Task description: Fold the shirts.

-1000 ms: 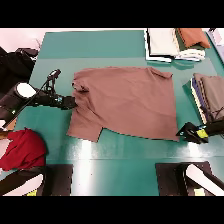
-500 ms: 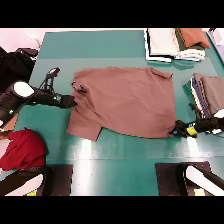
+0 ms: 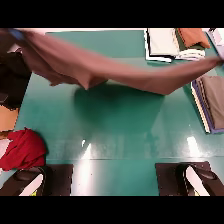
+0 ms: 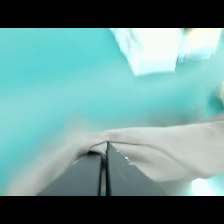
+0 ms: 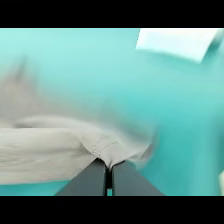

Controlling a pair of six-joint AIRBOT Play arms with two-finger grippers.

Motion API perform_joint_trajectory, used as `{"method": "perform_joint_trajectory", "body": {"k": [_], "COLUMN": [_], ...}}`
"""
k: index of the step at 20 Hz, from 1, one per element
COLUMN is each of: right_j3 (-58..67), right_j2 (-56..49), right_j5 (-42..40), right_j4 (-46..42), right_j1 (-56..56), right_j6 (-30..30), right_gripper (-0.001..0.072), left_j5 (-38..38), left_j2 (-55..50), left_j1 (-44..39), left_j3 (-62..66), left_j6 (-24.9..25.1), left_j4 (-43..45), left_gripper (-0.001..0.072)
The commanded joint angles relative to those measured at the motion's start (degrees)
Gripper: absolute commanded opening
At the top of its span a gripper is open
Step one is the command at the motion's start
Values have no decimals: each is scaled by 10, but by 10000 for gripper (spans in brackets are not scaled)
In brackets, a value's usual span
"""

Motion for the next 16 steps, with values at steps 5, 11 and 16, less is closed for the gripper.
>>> {"method": "perform_joint_trajectory", "body": {"k": [5, 11, 16], "right_j3": [286, 320, 153], "right_j2": [7, -118, -244], "right_j5": [20, 113, 116], "right_j4": [-2, -3, -111], "right_j1": [-109, -48, 51], "right_j6": [3, 37, 50], "right_gripper": [19, 18, 18], "left_j5": [26, -85, -94], "left_j2": [21, -53, -196], "left_j1": [0, 0, 0], "left_j3": [250, 179, 19], "left_j6": [-18, -40, -56], "left_j4": [52, 148, 127], "left_gripper": [20, 22, 22]}}
